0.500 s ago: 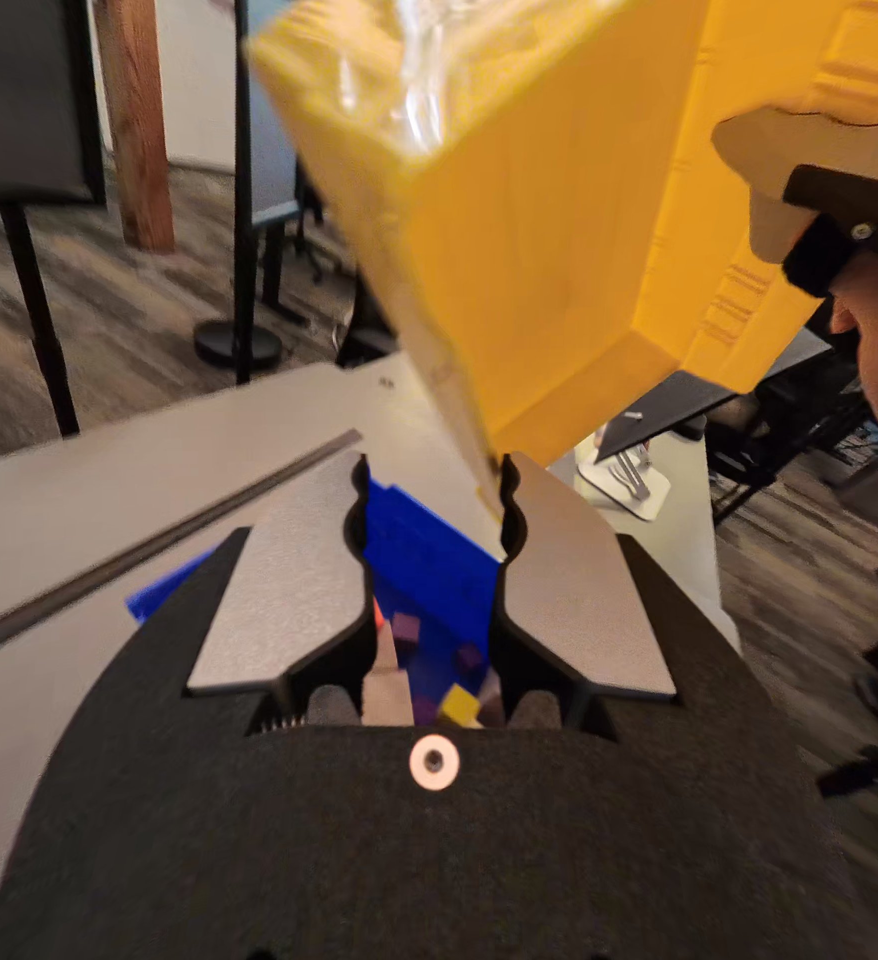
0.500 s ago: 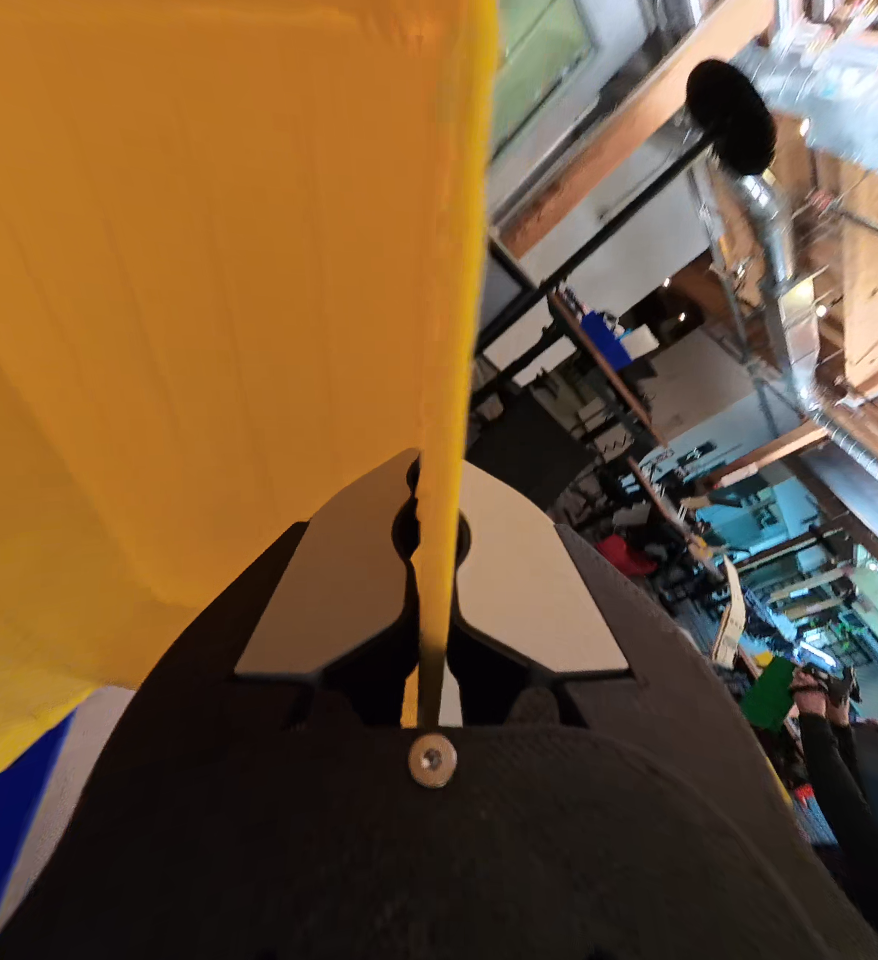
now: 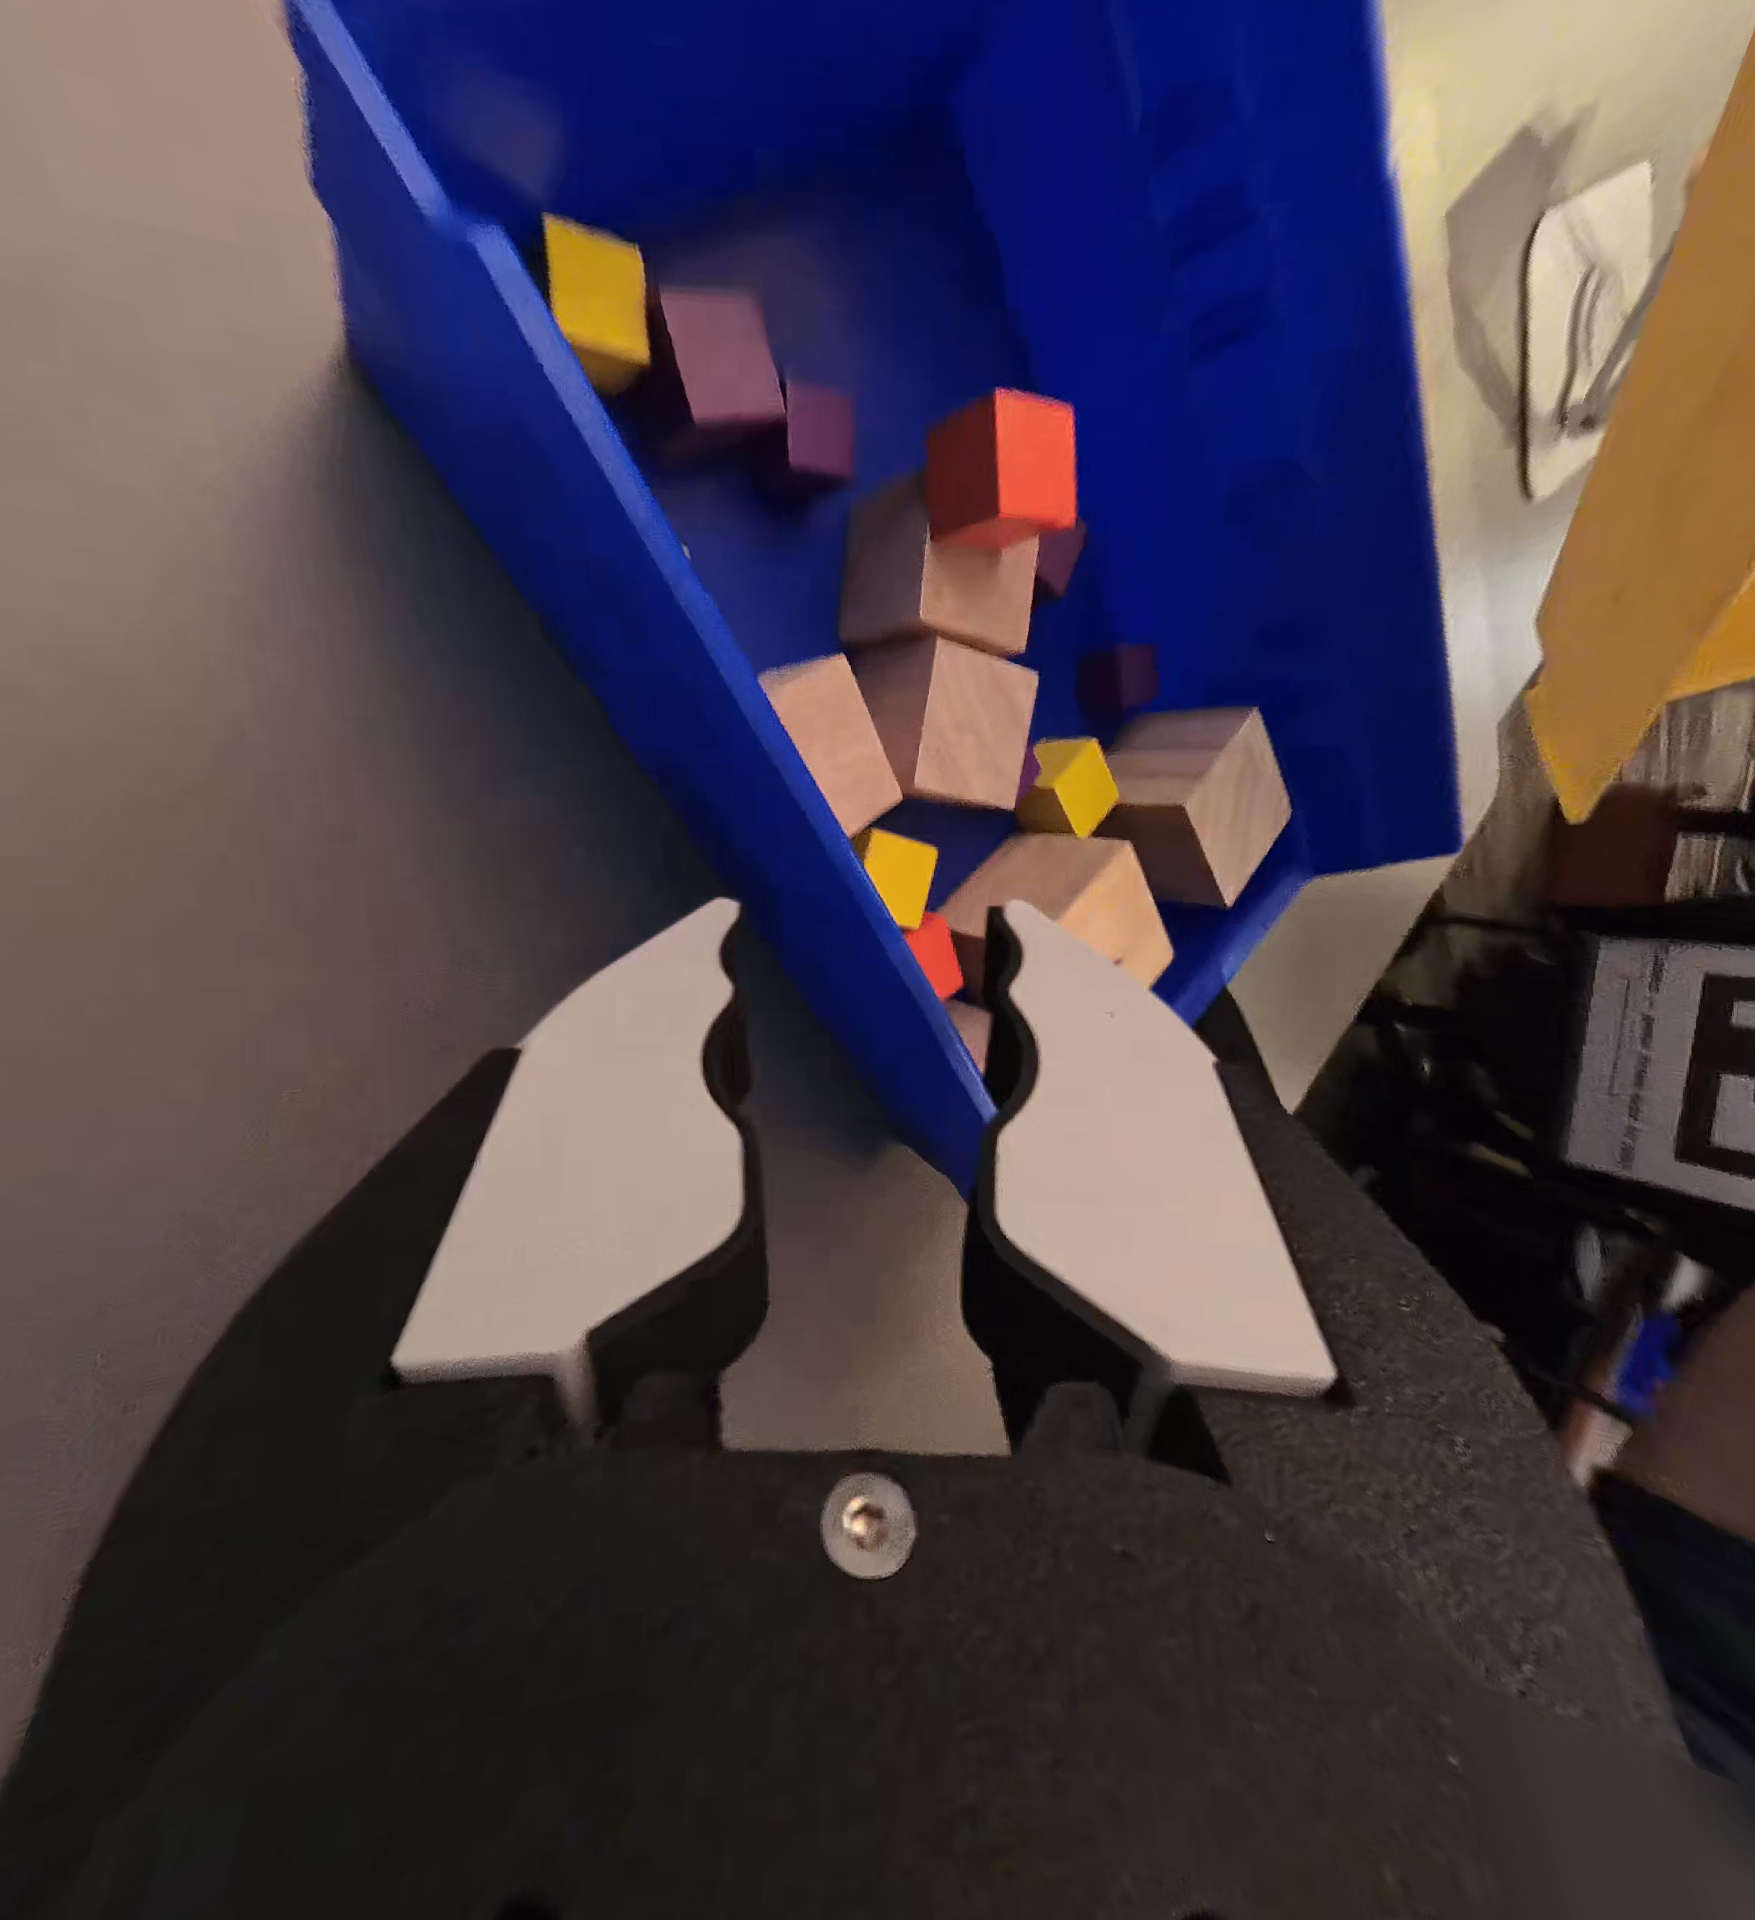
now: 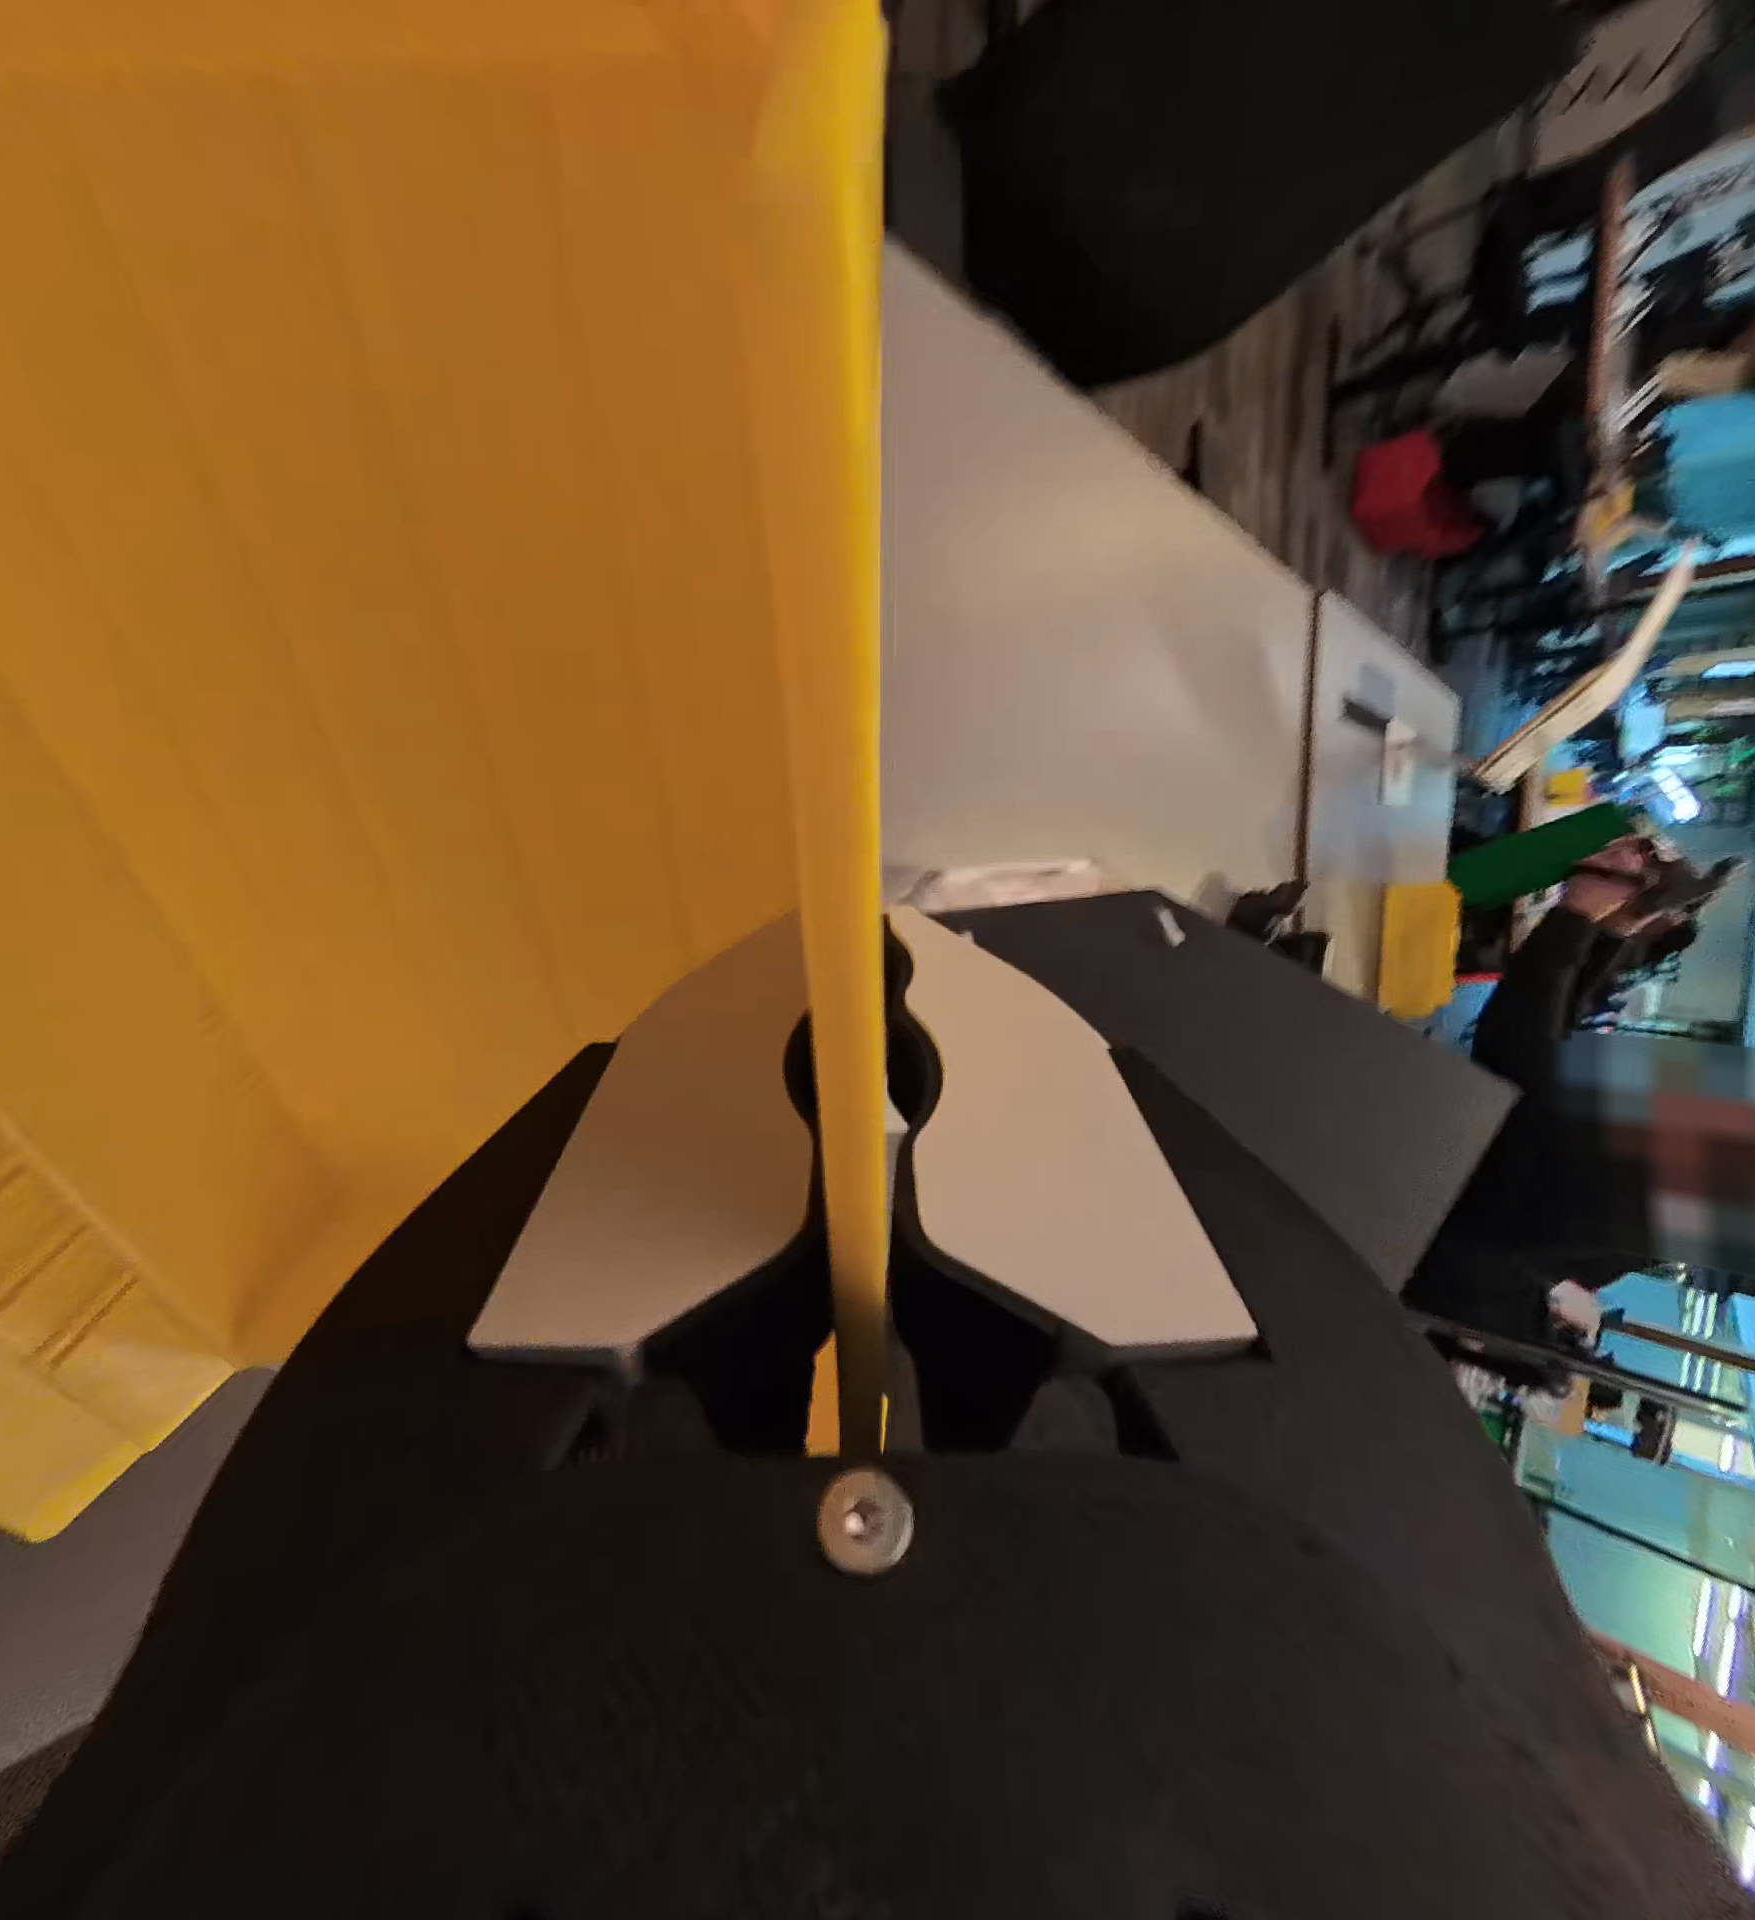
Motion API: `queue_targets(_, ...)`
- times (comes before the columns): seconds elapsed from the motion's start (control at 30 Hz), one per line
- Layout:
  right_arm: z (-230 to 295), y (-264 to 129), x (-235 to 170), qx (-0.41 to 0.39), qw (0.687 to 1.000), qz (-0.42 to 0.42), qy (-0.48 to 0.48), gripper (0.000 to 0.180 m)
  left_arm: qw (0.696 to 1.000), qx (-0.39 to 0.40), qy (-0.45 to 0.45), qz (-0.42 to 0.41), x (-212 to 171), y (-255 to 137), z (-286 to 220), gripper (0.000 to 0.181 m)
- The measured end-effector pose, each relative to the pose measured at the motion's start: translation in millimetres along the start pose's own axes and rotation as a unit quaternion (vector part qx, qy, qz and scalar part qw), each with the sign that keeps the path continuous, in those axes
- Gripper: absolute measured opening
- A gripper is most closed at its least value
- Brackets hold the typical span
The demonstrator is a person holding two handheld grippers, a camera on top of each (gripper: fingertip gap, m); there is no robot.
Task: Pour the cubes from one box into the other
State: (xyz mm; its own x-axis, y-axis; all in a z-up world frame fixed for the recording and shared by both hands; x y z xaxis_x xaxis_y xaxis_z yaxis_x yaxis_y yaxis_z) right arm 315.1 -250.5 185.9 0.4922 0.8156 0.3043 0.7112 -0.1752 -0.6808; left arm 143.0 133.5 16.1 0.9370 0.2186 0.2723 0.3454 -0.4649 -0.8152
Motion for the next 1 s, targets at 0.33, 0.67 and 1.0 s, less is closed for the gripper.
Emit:
queue_targets(0.33, 29.8, 85.4, -38.8, 0.221, 0.963, 0.132, 0.084, 0.005, 0.976, 0.109, -0.011, 0.186, 13.7, 44.0, -14.9, 0.023)
queue_targets(0.67, 74.9, 139.8, -60.5, 0.388, 0.888, 0.175, 0.171, 0.005, 0.959, 0.161, -0.002, 0.232, 12.3, 15.6, 20.8, 0.008)
queue_targets(1.0, 128.7, 154.8, -23.5, 0.477, 0.838, 0.181, 0.194, 0.008, 0.965, 0.167, -0.08, 0.188, -41.9, -79.9, 139.5, 0.008)
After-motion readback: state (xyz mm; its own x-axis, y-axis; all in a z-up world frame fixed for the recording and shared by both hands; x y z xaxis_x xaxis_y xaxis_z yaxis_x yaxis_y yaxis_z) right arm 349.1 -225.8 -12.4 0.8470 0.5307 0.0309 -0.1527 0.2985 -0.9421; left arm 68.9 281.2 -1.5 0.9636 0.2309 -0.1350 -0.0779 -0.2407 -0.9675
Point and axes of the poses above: each gripper's, where its closed fingertips meet, y out along the fingers, x out of its top, z = x × y across the jaws, the point moved 10 cm from there along -y, back along the fingers, and after that the axes turned 5 degrees about x, right-handed, at the moved point
